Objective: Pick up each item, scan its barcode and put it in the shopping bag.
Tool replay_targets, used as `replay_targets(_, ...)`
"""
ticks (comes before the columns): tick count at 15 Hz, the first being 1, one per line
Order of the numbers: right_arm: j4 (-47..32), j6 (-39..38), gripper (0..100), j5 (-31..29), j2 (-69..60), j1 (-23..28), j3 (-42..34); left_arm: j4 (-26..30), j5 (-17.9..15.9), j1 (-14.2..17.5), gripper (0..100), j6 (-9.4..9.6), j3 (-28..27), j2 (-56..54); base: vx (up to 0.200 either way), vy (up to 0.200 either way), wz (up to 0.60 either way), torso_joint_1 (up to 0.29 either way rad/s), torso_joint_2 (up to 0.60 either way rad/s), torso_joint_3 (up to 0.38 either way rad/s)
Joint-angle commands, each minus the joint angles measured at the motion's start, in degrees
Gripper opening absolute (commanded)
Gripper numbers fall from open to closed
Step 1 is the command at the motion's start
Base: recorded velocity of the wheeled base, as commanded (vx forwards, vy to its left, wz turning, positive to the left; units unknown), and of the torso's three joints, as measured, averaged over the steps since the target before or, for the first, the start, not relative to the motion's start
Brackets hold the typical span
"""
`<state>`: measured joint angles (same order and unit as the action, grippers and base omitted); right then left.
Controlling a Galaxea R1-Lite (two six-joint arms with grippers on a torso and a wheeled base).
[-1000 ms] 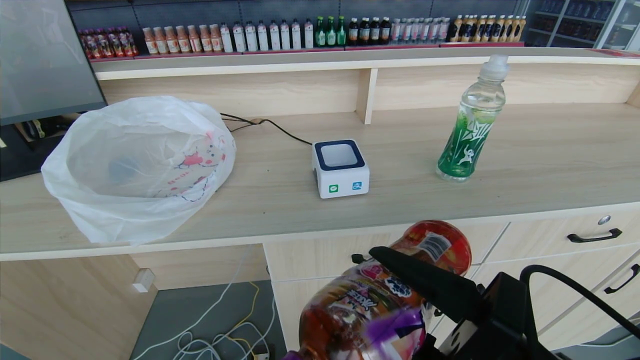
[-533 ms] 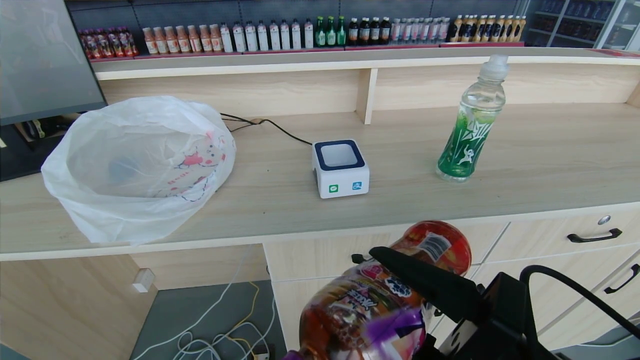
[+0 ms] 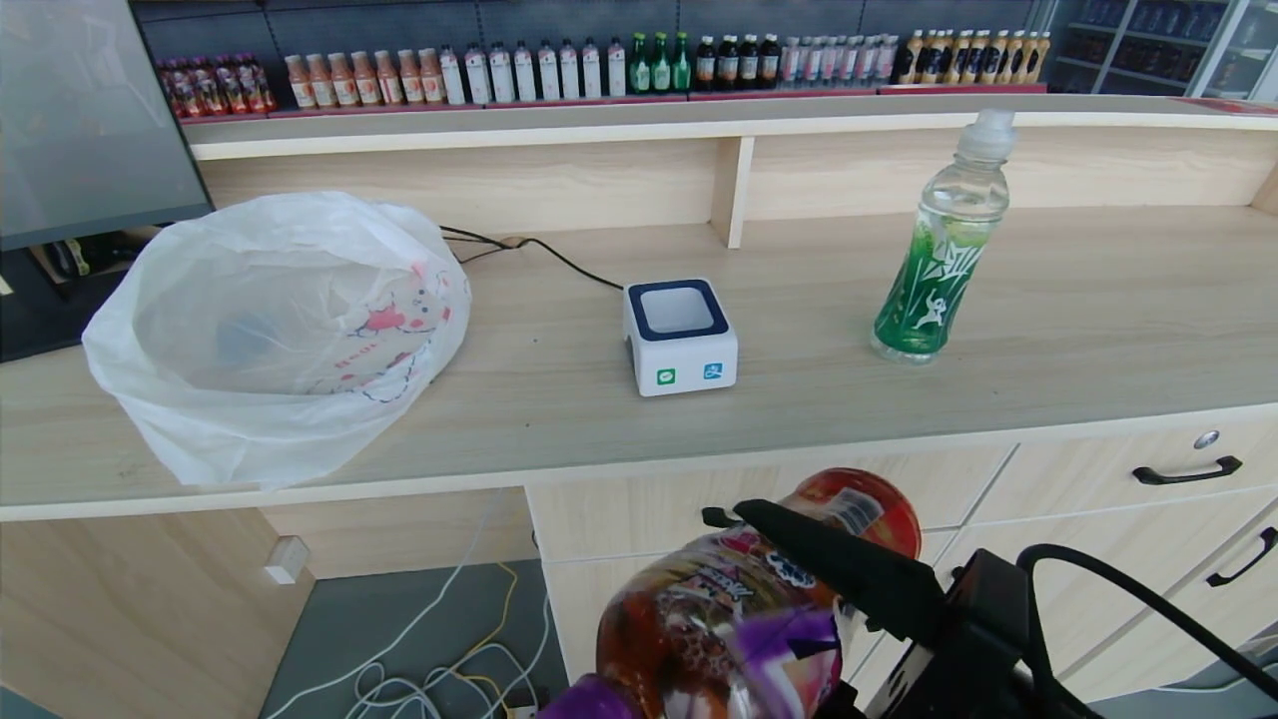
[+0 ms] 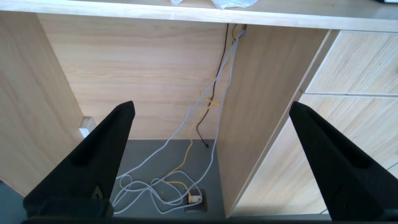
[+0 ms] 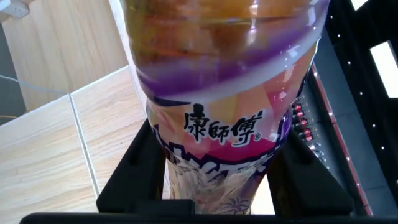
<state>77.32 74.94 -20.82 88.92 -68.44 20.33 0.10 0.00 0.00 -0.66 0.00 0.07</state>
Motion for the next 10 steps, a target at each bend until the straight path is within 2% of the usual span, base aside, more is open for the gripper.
replay_targets(1,1.86,-2.69,0,-0.01,1.61,0.32,0.67,-0.01,0.00,0.00,100,-0.04,0.00,0.01,0.000,0.000,0.00,0.000,0.00,0.000)
replay_targets(3,5.12,-6.73,0,-0.10,3.19,1.47,1.90,-0.01,0.00,0.00,100,-0.04,0.00,0.01,0.000,0.000,0.00,0.000,0.00,0.000)
replay_targets(6,8.02,-17.81,0,0.43,4.77,4.81,1.46,-0.01,0.00,0.00,100,-0.04,0.00,0.01,0.000,0.000,0.00,0.000,0.00,0.000)
replay_targets(7,8.10,-22.38,0,1.05,4.60,7.35,0.76,-0.01,0.00,0.00,100,-0.04,0.00,0.01,0.000,0.000,0.00,0.000,0.00,0.000)
replay_targets(10,8.19,-38.29,0,8.87,4.69,17.90,3.13,-0.01,0.00,0.00,100,-0.04,0.00,0.01,0.000,0.000,0.00,0.000,0.00,0.000)
